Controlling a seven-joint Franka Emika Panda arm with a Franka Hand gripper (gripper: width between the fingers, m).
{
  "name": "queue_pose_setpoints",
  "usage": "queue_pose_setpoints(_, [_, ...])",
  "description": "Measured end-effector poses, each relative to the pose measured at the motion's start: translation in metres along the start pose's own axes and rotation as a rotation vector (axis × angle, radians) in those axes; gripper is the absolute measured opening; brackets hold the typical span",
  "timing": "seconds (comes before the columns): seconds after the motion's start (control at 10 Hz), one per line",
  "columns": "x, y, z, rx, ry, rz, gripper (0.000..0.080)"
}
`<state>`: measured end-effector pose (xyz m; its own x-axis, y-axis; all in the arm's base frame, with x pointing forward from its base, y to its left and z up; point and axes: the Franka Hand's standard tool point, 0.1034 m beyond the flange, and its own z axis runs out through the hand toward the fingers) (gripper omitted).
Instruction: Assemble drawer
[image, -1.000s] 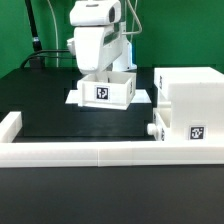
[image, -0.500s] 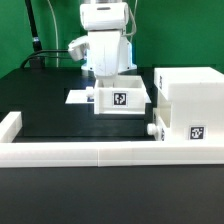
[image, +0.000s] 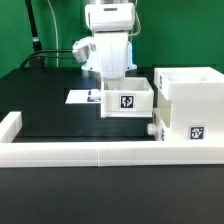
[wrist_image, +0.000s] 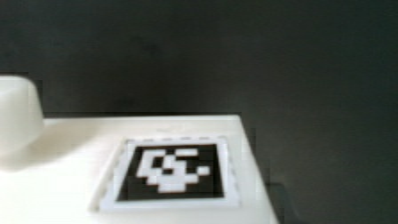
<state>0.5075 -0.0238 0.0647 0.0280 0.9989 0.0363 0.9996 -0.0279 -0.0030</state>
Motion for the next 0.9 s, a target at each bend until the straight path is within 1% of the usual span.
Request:
queue_pose_setpoints(0.1, [0.0, 0.001, 0.001, 0.0, 0.0, -0.004, 0.0044])
queue_pose_setpoints(0.2, [0.002, 0.006, 0.002, -0.001, 0.002, -0.007, 0.0044])
queue_pose_setpoints(0.3, [0.006, 0.013, 0.001, -0.001, 0.005, -0.013, 0.0044])
queue_pose_setpoints(0.4, [0.008, 0.022, 0.0, -0.012, 0.009, -0.017, 0.0044])
queue_pose_setpoints(0.6, [0.01, 0.031, 0.0, -0.018, 0.012, -0.016, 0.0044])
queue_pose_setpoints(0.9, [0.013, 0.031, 0.005, -0.01, 0.017, -0.013, 0.0044])
